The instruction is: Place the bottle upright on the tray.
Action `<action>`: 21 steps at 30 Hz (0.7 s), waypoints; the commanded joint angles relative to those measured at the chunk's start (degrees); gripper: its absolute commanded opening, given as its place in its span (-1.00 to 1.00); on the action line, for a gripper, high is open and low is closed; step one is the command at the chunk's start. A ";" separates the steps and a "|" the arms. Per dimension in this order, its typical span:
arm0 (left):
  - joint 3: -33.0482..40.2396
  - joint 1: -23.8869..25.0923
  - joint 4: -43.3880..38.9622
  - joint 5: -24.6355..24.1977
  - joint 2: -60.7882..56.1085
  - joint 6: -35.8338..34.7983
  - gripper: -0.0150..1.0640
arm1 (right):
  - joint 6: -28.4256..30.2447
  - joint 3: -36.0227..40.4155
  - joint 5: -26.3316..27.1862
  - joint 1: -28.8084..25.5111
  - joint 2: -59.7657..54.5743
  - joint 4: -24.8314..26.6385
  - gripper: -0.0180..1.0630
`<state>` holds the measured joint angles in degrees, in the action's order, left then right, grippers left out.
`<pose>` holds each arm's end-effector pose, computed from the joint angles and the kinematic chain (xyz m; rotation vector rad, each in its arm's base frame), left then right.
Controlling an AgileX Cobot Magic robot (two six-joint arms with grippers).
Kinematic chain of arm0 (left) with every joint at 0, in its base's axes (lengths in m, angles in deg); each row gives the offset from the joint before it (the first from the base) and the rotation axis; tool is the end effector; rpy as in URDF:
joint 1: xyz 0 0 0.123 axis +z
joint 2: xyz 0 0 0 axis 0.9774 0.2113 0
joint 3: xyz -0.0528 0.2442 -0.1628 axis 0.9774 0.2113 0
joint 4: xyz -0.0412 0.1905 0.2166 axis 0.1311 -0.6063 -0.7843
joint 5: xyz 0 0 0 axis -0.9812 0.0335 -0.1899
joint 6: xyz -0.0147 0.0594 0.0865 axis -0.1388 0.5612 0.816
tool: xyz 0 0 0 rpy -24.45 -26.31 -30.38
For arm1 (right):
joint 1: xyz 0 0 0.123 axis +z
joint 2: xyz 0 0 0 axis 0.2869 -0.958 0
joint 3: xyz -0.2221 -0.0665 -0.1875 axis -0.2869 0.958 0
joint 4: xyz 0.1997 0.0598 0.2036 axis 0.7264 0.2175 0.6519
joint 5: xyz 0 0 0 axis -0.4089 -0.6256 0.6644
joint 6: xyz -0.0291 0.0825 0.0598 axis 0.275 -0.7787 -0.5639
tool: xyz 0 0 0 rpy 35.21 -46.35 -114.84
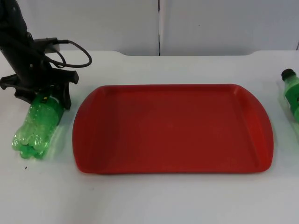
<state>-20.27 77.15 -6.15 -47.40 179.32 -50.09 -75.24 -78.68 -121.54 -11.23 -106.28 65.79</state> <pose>0.5240 -0.0225 0.0529 0.0760 2.9688 -0.2318 0.2456 0.0301 0.4167 -0.2230 2.2238 0.0815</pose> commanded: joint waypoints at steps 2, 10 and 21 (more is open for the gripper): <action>-0.12 0.07 0.92 0.10 -0.02 -0.87 -0.97 | -0.07 -0.48 0.92 -0.22 0.13 -0.01 0.98; -0.12 0.07 1.17 -0.01 -3.70 -0.71 -0.97 | -0.07 -0.48 1.14 -0.22 0.13 -0.01 0.98; -0.12 0.07 6.96 0.21 -14.39 2.44 -0.97 | -0.07 -0.48 1.14 -0.22 0.13 -0.01 0.98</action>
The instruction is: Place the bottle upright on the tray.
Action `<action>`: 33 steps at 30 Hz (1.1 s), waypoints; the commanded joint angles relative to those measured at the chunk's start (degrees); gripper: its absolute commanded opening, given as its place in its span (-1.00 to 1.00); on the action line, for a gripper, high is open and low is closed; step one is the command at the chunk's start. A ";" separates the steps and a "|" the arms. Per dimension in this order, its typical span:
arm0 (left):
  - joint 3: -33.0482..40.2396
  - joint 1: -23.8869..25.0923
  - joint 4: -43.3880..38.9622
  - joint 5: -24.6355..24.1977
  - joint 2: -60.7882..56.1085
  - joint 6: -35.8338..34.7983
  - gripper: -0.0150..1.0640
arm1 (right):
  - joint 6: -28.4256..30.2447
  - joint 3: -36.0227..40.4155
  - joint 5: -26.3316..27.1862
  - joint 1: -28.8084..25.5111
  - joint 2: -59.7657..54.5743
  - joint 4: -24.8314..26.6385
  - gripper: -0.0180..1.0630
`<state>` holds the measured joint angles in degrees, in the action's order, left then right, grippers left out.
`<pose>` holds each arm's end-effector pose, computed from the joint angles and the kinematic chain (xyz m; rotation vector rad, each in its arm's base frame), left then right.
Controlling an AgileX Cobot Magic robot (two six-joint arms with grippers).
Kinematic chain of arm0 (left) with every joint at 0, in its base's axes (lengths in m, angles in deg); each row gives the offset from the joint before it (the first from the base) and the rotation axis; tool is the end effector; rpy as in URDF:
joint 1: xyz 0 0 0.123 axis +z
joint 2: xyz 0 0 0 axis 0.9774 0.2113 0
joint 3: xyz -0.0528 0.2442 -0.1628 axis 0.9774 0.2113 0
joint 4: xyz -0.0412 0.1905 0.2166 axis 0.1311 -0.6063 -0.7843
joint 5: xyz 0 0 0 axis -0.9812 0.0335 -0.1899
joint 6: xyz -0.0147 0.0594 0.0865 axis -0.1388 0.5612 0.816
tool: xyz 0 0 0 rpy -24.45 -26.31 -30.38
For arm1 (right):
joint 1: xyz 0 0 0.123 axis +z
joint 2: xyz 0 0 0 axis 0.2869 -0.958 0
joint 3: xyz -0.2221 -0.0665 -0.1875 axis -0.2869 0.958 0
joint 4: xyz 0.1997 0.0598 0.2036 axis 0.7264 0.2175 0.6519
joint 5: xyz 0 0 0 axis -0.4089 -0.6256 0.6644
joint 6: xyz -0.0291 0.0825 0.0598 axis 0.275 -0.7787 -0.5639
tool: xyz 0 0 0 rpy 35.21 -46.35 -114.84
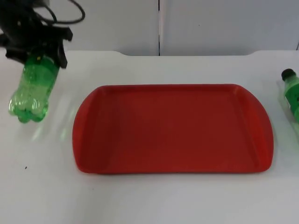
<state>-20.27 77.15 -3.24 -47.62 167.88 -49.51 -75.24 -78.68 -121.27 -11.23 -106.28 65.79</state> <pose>0.5273 -0.0267 0.1590 0.0723 2.7658 -0.2744 0.2459 0.0301 0.4171 -0.2223 2.2192 0.0813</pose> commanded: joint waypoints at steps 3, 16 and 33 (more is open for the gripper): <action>-0.12 0.07 8.99 1.82 -5.30 5.28 -0.97 | -0.07 -0.48 0.87 -0.22 0.13 -0.01 0.98; 0.72 -4.73 23.94 13.94 -16.74 19.50 -0.97 | -0.07 -0.48 1.00 -0.22 0.13 -0.25 0.98; 23.73 -6.23 85.36 9.00 -23.46 94.85 -0.97 | -0.07 -0.48 1.13 -0.22 0.13 -0.25 0.98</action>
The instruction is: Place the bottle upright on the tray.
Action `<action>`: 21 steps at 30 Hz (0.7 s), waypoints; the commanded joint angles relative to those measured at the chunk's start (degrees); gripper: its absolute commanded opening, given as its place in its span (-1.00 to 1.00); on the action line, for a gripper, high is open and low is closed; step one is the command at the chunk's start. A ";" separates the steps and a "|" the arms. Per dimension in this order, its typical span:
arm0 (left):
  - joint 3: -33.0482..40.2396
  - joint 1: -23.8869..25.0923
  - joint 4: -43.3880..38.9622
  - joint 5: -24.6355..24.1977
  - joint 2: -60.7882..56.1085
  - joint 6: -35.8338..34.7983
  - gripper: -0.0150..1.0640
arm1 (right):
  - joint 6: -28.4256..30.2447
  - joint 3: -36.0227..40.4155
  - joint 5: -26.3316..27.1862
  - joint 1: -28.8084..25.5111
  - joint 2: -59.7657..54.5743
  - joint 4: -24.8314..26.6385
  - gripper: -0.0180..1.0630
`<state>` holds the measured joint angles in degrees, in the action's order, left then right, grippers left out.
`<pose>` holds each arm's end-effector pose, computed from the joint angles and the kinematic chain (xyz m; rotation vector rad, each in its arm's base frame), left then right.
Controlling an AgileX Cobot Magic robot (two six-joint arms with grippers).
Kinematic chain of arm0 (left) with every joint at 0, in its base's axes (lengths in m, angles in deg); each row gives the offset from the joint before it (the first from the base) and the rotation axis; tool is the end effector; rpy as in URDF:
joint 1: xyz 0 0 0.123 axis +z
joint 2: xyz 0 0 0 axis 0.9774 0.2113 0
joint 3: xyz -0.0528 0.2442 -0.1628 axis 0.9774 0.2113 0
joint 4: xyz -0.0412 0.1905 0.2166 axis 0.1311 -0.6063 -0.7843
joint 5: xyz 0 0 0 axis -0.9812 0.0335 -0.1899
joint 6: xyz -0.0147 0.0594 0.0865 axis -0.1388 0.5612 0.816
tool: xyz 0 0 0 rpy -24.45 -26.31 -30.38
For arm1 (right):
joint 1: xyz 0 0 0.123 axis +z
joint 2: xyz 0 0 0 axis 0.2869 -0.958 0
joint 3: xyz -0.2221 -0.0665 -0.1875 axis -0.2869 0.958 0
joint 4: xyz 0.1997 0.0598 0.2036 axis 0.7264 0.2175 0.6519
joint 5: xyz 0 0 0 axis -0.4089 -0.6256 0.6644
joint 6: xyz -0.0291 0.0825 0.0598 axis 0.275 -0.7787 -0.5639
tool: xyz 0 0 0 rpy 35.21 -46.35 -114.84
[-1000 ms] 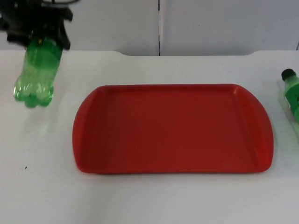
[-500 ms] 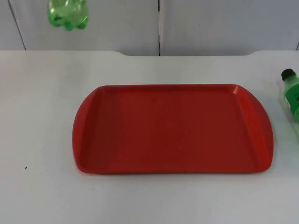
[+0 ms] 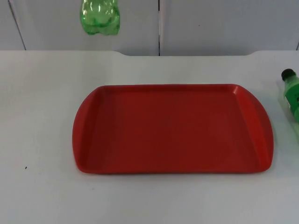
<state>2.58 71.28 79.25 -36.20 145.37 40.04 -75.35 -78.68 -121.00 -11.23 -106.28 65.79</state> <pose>0.4624 -0.1201 0.2991 0.5835 1.7142 -0.6948 0.2462 0.0301 0.4175 -0.2194 2.2148 0.0821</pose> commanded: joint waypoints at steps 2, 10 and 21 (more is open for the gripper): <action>2.74 -0.47 2.87 -5.28 -0.96 10.90 -0.97 | 0.04 -0.25 1.17 -0.22 0.13 -0.25 0.98; 4.77 -0.47 2.87 -17.92 -0.19 23.14 -0.97 | 0.04 -0.25 1.30 -0.22 0.13 -0.25 0.98; 4.56 -0.47 2.87 -30.58 8.45 28.23 -0.97 | 0.04 -0.12 1.06 -0.22 0.13 -0.25 0.98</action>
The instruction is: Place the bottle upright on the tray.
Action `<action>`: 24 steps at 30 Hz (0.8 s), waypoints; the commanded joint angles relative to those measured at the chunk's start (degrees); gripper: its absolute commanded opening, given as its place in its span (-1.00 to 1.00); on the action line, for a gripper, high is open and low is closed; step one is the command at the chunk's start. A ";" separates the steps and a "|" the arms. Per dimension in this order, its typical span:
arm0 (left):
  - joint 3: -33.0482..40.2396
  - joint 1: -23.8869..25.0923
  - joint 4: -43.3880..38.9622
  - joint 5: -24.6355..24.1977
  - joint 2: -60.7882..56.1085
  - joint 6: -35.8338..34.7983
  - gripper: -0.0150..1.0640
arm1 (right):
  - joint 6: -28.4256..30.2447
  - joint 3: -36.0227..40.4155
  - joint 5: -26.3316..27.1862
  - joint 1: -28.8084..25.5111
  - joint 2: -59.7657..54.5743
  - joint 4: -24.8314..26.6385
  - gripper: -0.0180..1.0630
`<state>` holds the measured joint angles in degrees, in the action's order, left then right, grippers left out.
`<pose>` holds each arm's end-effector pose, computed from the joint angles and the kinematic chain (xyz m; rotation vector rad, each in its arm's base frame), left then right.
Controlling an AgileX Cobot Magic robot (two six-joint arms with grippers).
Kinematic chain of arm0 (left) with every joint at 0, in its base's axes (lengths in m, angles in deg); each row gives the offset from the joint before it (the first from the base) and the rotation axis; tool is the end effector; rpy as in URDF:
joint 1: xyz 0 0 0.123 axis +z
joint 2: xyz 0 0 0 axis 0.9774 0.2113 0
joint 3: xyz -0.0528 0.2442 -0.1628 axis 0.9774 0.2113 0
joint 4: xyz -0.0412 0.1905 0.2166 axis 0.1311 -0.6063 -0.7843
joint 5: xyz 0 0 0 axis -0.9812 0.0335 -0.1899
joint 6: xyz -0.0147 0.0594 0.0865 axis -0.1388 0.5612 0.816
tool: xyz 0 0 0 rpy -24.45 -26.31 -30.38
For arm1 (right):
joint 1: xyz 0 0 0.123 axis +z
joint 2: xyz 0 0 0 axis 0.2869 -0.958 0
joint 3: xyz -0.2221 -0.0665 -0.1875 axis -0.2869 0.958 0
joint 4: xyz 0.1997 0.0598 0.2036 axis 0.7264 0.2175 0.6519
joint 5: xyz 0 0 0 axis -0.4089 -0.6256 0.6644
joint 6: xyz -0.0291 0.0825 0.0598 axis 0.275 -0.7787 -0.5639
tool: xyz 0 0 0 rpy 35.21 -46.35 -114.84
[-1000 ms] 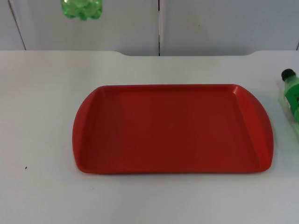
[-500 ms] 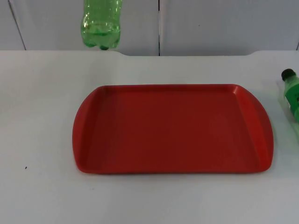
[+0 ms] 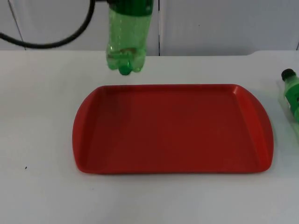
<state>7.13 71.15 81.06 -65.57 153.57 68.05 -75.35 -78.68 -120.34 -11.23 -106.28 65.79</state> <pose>0.4330 -0.1488 0.2324 1.0876 1.3424 -0.9229 0.2469 0.0301 0.4185 -0.2177 2.2034 0.0816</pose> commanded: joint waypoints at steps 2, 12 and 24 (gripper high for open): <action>0.01 -0.35 1.06 -1.21 2.51 2.27 -0.97 | 0.04 -0.13 0.40 -0.22 0.13 -0.14 0.98; -0.12 -0.35 1.06 -1.21 9.16 9.02 -0.97 | 0.04 -0.13 -0.64 -0.22 0.13 -0.26 0.98; -3.53 -3.75 1.06 -1.21 15.24 10.96 -0.97 | 0.04 -0.13 -1.55 -0.22 0.13 -0.26 0.98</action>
<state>4.74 68.14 81.06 -65.57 167.83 78.61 -75.35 -78.68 -121.58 -11.23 -106.28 65.79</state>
